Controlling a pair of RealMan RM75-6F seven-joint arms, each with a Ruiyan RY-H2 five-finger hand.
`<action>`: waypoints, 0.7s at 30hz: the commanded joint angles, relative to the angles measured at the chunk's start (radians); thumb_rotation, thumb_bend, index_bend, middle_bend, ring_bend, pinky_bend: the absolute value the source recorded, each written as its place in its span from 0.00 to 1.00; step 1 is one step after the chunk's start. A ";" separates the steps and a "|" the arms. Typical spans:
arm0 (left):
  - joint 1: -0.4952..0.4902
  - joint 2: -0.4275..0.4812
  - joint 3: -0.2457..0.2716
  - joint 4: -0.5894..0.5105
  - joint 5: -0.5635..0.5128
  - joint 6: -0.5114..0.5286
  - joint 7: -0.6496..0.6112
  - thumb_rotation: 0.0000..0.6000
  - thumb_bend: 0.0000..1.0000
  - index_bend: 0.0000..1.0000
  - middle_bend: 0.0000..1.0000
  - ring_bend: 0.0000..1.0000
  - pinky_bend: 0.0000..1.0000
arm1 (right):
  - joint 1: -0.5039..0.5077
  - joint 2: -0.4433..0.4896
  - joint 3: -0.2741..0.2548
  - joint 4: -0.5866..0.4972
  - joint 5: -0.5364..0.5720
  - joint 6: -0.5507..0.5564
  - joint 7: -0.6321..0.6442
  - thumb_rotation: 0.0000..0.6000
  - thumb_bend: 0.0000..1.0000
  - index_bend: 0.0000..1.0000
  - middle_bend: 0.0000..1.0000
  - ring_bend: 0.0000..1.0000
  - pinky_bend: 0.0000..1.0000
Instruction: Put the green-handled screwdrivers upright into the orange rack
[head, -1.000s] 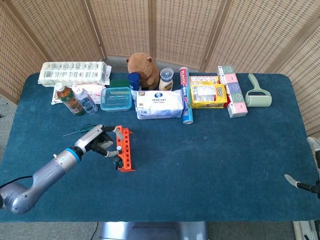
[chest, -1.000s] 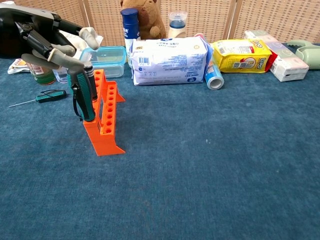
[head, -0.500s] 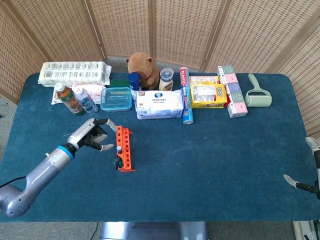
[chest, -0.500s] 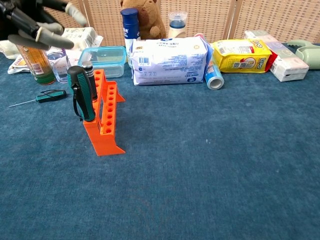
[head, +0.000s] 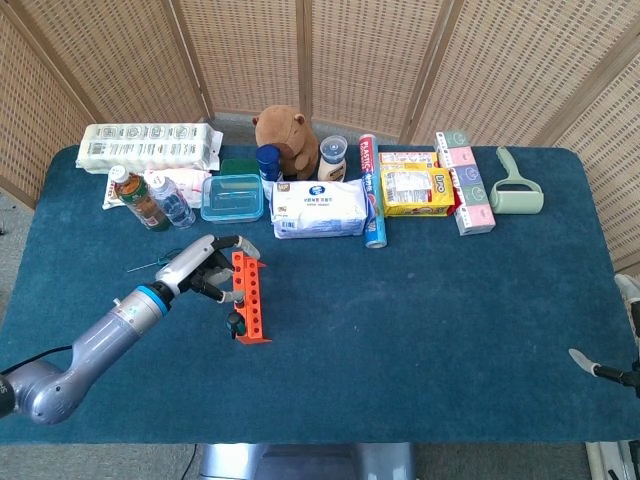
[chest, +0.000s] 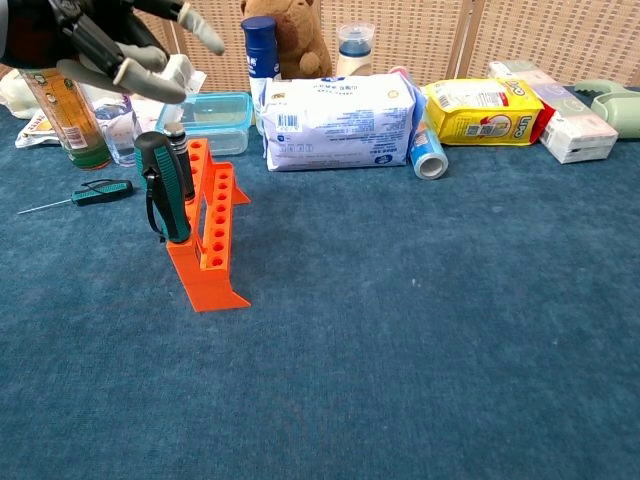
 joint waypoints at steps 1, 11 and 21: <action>-0.027 -0.004 0.018 -0.008 -0.061 0.010 0.053 1.00 0.24 0.34 0.96 0.97 1.00 | 0.001 0.000 0.000 0.001 0.000 -0.001 0.001 1.00 0.09 0.06 0.06 0.01 0.00; -0.061 -0.020 0.034 -0.002 -0.146 0.006 0.117 1.00 0.24 0.34 0.96 0.97 0.99 | 0.001 0.000 0.001 0.001 0.004 -0.001 -0.002 1.00 0.09 0.06 0.06 0.01 0.00; -0.054 -0.006 0.051 -0.011 -0.177 0.018 0.151 1.00 0.24 0.35 0.96 0.97 0.99 | -0.001 0.000 -0.001 -0.003 -0.005 0.004 -0.006 1.00 0.08 0.06 0.06 0.01 0.00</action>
